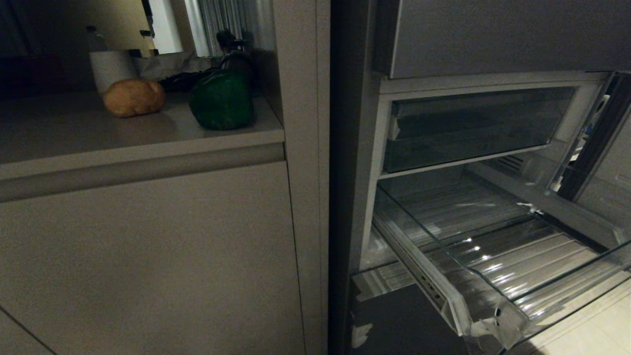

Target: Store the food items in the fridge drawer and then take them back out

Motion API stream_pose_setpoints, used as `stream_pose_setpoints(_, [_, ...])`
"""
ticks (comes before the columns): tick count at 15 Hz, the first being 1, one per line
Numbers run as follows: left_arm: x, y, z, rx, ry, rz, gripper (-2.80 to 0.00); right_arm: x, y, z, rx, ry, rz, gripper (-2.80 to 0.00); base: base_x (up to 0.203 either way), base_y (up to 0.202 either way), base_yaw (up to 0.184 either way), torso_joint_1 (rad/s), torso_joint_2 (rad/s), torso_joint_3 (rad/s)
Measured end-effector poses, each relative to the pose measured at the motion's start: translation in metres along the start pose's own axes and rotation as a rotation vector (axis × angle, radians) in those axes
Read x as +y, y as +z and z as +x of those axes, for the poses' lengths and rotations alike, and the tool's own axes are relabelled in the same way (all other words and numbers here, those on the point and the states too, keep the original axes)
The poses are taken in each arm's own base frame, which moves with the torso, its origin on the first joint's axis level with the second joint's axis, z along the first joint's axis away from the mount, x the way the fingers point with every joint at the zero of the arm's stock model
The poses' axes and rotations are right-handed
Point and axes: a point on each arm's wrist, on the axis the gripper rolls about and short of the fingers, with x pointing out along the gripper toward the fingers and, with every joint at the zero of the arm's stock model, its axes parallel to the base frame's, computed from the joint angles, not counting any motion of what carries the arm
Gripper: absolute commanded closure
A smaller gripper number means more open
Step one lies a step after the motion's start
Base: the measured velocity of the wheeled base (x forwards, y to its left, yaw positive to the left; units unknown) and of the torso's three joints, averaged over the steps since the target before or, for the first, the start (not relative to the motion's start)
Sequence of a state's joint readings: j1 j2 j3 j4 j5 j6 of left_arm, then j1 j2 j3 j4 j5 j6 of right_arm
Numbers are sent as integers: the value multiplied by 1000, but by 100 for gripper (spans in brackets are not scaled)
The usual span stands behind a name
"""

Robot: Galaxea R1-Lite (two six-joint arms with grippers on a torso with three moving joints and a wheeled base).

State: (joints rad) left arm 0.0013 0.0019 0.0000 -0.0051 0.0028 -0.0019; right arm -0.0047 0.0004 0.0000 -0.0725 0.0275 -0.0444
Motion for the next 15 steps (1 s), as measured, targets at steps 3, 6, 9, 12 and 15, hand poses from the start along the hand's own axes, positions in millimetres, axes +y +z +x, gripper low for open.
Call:
stream_pose_setpoints(3, [0, 0, 0, 0, 0, 0, 0, 0, 0, 0, -2, -4, 14, 0, 0, 0, 0, 0, 0, 0])
stream_pose_setpoints(6, [0, 0, 0, 0, 0, 0, 0, 0, 0, 0, -2, -3, 11, 0, 0, 0, 0, 0, 0, 0])
stream_pose_setpoints(9, [0, 0, 0, 0, 0, 1, 0, 0, 0, 0, -2, -2, 8, 0, 0, 0, 0, 68, -148, -89])
stream_pose_setpoints(12, [0, 0, 0, 0, 0, 0, 0, 0, 0, 0, -2, 0, 6, 0, 0, 0, 0, 196, -481, -279])
stream_pose_setpoints(15, [0, 0, 0, 0, 0, 0, 0, 0, 0, 0, -3, -2, 11, 0, 0, 0, 0, 248, -564, -322])
